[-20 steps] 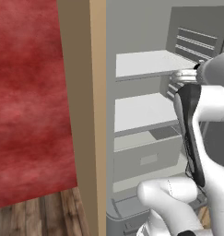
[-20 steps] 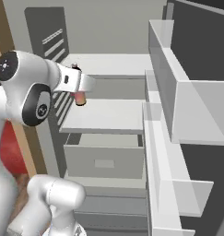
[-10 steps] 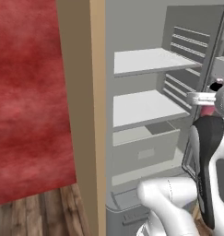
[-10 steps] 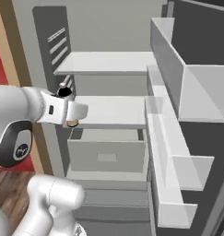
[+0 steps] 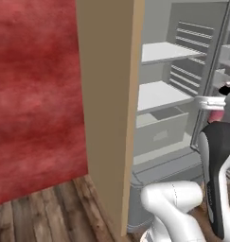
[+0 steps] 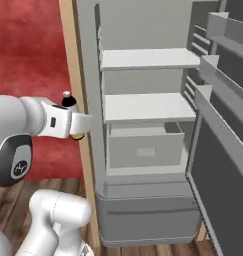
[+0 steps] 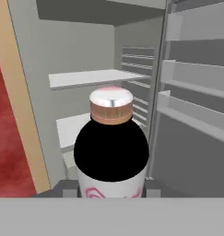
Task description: Open the fridge, grab two sodas, and place both sodas inside the bowl with ice on the dining counter.
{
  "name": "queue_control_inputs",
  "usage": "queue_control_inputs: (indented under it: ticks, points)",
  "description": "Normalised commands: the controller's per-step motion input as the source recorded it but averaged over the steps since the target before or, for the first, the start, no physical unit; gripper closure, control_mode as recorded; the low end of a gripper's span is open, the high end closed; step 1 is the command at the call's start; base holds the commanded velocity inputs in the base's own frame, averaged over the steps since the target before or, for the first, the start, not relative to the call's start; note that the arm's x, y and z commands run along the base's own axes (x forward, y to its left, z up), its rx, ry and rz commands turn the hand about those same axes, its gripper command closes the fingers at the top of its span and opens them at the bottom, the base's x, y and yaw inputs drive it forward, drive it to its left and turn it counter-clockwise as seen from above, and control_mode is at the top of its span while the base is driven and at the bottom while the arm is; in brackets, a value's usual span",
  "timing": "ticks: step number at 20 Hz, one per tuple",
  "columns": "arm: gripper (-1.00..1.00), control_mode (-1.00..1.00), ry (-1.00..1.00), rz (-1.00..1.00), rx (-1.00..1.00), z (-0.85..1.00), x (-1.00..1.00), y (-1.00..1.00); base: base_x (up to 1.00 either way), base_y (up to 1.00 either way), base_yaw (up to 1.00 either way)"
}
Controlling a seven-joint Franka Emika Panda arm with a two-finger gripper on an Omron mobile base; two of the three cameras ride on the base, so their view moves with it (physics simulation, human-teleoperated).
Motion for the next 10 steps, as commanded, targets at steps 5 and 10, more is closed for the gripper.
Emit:
queue_control_inputs:
  ticks: [5, 10]
  points:
    - [1.00, 1.00, 0.00, 0.00, 0.00, 0.00, 0.00, 0.00, -0.47, 0.94, -0.27]
    - [1.00, 1.00, 0.00, 0.00, 0.00, 0.00, 0.00, 0.00, -0.47, 0.82, -0.32]
